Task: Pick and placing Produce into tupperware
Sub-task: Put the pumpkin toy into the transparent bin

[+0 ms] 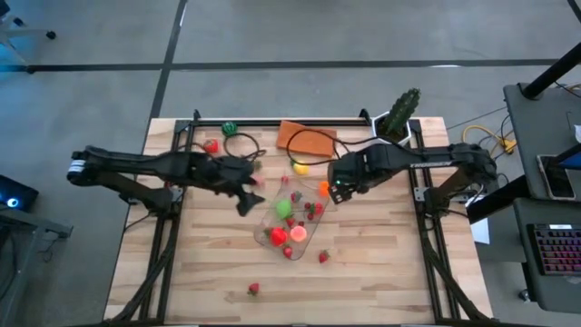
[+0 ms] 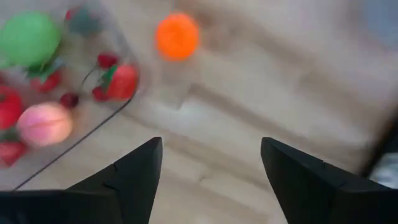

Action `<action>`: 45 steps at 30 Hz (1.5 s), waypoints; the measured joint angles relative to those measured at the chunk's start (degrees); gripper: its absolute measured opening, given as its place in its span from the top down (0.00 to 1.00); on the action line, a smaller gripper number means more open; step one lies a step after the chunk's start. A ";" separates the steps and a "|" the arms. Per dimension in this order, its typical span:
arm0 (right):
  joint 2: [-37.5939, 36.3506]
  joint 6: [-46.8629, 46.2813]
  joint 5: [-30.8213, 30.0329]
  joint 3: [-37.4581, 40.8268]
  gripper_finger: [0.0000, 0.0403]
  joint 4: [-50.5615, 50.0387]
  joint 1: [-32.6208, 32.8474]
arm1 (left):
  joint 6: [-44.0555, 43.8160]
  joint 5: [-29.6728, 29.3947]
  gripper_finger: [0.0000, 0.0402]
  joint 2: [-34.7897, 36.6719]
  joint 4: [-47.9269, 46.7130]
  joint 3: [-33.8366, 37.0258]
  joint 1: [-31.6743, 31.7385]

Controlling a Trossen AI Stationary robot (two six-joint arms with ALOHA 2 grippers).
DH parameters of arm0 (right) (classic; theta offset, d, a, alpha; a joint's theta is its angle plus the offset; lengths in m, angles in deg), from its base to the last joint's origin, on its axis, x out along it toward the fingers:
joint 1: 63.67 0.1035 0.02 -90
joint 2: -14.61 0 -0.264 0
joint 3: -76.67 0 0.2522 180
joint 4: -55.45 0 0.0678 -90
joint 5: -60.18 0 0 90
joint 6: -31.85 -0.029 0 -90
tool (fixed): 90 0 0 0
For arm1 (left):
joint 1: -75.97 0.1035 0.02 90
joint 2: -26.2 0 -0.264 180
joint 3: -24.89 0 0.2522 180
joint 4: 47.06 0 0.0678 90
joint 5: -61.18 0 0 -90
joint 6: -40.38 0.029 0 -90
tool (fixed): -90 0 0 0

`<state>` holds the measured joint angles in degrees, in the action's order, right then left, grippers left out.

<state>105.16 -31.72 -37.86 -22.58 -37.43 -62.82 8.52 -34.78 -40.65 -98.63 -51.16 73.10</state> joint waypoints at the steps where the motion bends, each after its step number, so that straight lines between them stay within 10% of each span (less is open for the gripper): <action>1: 0.00 0.59 2.54 1.80 0.35 2.85 -0.94 | -0.86 -1.70 0.18 1.21 -2.22 0.06 -0.07; 6: 0.47 -0.56 13.70 12.32 0.37 21.74 -7.30 | -2.33 -7.86 0.19 5.55 -9.05 0.60 -0.29; 11: 1.44 -6.34 10.54 19.30 0.37 34.30 -10.47 | -2.31 -10.16 0.19 6.94 -10.35 0.87 -0.27; 25: 0.33 -10.23 6.17 16.28 0.31 34.24 -8.28 | -1.72 -10.61 0.19 5.29 -11.40 4.85 -0.29; 32: 0.39 -9.62 -8.75 9.01 0.34 24.89 -10.14 | -0.13 -11.47 0.19 4.36 -10.15 5.13 -0.25; 45: 13.38 1.97 6.74 6.93 0.43 27.73 -18.37 | 0.86 -11.94 0.19 4.16 -9.00 5.30 -0.23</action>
<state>118.53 -29.75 -31.12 -15.66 -9.70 -81.19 9.37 -46.72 -36.49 -107.63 -45.86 72.88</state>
